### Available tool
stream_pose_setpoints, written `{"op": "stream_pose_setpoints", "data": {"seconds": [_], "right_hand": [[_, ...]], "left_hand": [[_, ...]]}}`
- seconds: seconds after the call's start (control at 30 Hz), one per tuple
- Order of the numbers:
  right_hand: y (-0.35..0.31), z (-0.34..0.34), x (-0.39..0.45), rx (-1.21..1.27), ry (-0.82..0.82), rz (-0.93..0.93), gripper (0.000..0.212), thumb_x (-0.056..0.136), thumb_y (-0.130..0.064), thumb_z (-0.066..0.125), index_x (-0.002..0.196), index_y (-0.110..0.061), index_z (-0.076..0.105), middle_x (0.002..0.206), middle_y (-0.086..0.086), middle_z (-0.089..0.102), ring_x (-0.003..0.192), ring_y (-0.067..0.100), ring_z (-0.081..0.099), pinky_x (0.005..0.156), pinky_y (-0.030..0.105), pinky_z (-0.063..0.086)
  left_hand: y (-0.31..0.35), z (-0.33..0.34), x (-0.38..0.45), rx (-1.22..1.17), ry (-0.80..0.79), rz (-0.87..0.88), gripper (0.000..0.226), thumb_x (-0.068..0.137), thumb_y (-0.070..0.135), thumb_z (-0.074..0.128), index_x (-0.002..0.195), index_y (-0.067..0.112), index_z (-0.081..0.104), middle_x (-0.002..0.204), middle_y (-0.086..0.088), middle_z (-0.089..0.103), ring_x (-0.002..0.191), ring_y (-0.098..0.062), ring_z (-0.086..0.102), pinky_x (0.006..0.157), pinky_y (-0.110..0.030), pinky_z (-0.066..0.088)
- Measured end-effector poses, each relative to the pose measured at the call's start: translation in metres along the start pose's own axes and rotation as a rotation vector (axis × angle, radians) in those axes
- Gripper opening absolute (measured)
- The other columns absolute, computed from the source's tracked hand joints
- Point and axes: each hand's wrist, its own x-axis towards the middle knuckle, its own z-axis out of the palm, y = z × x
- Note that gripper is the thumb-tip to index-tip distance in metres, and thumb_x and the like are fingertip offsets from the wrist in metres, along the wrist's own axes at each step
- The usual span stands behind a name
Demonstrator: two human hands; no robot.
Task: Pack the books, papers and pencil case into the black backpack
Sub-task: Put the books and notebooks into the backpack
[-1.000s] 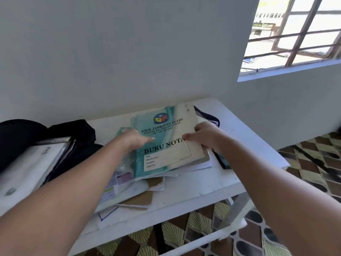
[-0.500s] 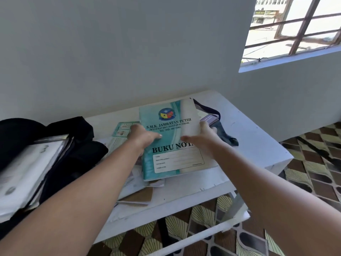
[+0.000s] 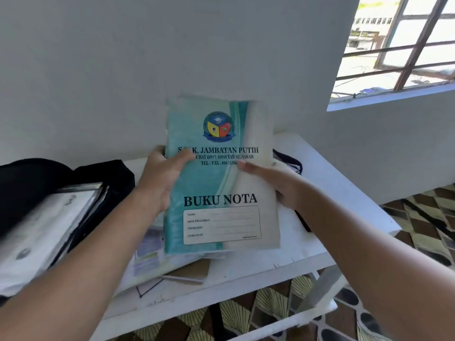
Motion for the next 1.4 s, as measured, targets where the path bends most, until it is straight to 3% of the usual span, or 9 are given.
{"op": "stream_pose_setpoints", "data": {"seconds": [0.23,0.37,0.53,0.67,0.83,1.03,1.23,1.33,1.4], "right_hand": [[-0.041,0.038,0.004,0.146,-0.007,-0.387,0.057,0.064,-0.029,0.094,0.114,-0.010,0.074,0.109,0.009,0.079,0.103,0.030,0.076,0.095,0.052,0.060],[-0.004,0.045,0.003,0.053,-0.182,-0.351,0.048,0.077,-0.020,0.085,0.123,-0.011,0.071,0.120,0.007,0.077,0.114,0.026,0.073,0.102,0.046,0.056],[0.001,0.053,0.009,0.023,-0.013,-0.371,0.044,0.076,-0.035,0.092,0.114,-0.019,0.077,0.112,0.002,0.079,0.107,0.025,0.075,0.101,0.054,0.056],[-0.009,0.065,0.011,0.162,0.093,-0.381,0.029,0.083,-0.024,0.087,0.110,-0.016,0.078,0.108,0.003,0.080,0.107,0.025,0.075,0.101,0.053,0.057],[-0.020,0.066,0.015,0.581,0.176,-0.211,0.046,0.080,-0.024,0.090,0.122,-0.013,0.072,0.108,0.007,0.080,0.103,0.031,0.076,0.090,0.061,0.060],[-0.005,0.072,0.015,0.838,0.019,-0.072,0.057,0.087,-0.023,0.086,0.136,-0.009,0.060,0.125,0.021,0.072,0.113,0.045,0.070,0.098,0.072,0.050],[0.006,0.071,0.014,0.581,0.062,0.141,0.061,0.079,-0.031,0.090,0.130,-0.011,0.063,0.111,0.013,0.079,0.102,0.030,0.077,0.098,0.052,0.058],[0.004,0.060,0.019,0.377,0.203,0.133,0.110,0.051,-0.058,0.099,0.141,-0.014,0.055,0.123,0.010,0.075,0.101,0.023,0.075,0.089,0.044,0.061],[-0.002,0.049,0.028,0.186,0.408,0.025,0.150,0.027,-0.080,0.092,0.154,-0.024,0.034,0.147,0.009,0.056,0.125,0.028,0.060,0.106,0.053,0.050]], "left_hand": [[0.019,-0.030,0.007,-0.041,0.011,0.398,0.058,0.079,0.010,0.087,0.127,0.006,0.055,0.117,-0.010,0.073,0.104,-0.026,0.073,0.081,-0.042,0.063],[-0.019,-0.038,-0.008,0.044,-0.047,0.277,0.060,0.072,0.015,0.087,0.126,0.006,0.064,0.112,-0.006,0.077,0.103,-0.022,0.075,0.084,-0.039,0.063],[-0.025,-0.038,-0.002,0.050,-0.002,0.209,0.068,0.072,0.019,0.091,0.128,0.008,0.055,0.116,-0.006,0.075,0.100,-0.018,0.075,0.076,-0.030,0.062],[-0.044,-0.037,0.000,0.164,0.284,0.071,0.115,0.048,0.068,0.092,0.135,0.024,0.031,0.142,-0.007,0.039,0.123,-0.021,0.054,0.100,-0.040,0.053],[-0.036,-0.022,-0.008,-0.097,0.509,-0.173,0.126,0.041,0.067,0.095,0.138,0.025,0.028,0.131,-0.001,0.041,0.110,-0.020,0.053,0.093,-0.037,0.052],[-0.021,-0.006,-0.034,-0.515,-0.049,-0.263,0.033,0.089,0.030,0.077,0.119,0.017,0.071,0.116,-0.010,0.076,0.106,-0.028,0.073,0.094,-0.052,0.056],[-0.018,-0.026,-0.026,-0.411,0.078,-0.180,0.036,0.086,0.016,0.079,0.120,0.013,0.069,0.108,-0.012,0.078,0.105,-0.034,0.073,0.088,-0.054,0.058],[-0.004,-0.058,-0.024,-0.232,0.077,-0.106,0.033,0.080,0.014,0.081,0.112,0.014,0.071,0.108,-0.011,0.078,0.109,-0.037,0.070,0.095,-0.059,0.053],[0.012,-0.087,-0.024,-0.090,0.025,-0.057,0.040,0.073,0.017,0.084,0.111,0.014,0.072,0.111,-0.012,0.077,0.110,-0.038,0.069,0.101,-0.064,0.048]]}}
